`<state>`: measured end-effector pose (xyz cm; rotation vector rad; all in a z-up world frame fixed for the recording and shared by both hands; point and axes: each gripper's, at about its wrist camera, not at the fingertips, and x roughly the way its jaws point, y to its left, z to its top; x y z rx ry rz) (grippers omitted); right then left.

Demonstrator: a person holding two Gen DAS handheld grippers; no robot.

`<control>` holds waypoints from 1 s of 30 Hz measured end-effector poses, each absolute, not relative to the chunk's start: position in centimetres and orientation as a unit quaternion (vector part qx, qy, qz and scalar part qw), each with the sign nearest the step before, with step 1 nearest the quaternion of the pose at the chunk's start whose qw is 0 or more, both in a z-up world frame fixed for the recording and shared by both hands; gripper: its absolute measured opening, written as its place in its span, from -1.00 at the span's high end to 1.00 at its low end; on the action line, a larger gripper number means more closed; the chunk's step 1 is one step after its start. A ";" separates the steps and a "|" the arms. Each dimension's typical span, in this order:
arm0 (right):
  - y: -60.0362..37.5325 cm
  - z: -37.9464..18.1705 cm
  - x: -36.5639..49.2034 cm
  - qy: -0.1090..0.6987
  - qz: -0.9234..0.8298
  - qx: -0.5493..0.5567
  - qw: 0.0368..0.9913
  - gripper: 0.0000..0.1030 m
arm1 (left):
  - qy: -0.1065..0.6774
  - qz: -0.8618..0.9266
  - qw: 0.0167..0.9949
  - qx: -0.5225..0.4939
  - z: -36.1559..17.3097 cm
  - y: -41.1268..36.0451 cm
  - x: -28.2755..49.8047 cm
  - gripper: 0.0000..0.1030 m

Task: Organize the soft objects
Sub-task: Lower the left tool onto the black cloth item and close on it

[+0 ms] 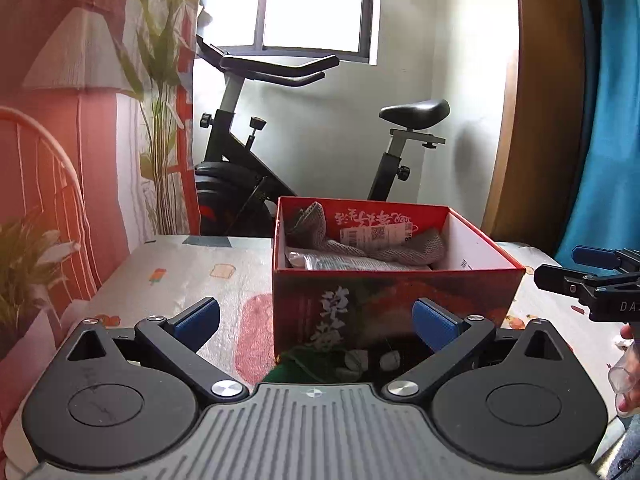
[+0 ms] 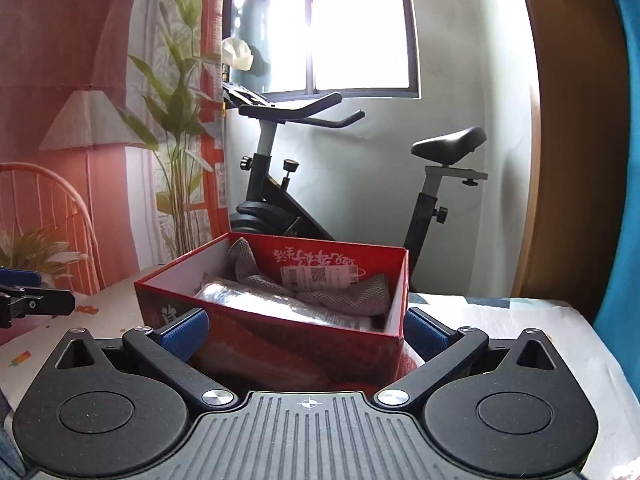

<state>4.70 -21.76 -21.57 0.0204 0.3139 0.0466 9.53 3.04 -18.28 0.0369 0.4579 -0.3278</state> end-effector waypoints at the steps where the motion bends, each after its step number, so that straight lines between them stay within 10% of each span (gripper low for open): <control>1: -21.7 -22.0 4.3 0.158 0.020 0.008 0.987 -0.99 | 0.229 -0.165 0.959 0.017 -18.7 3.0 9.3 -1.00; 30: -21.6 -31.4 6.5 0.273 0.027 0.065 0.960 -0.98 | 0.374 -0.164 0.912 -0.035 -27.8 2.4 12.7 -0.95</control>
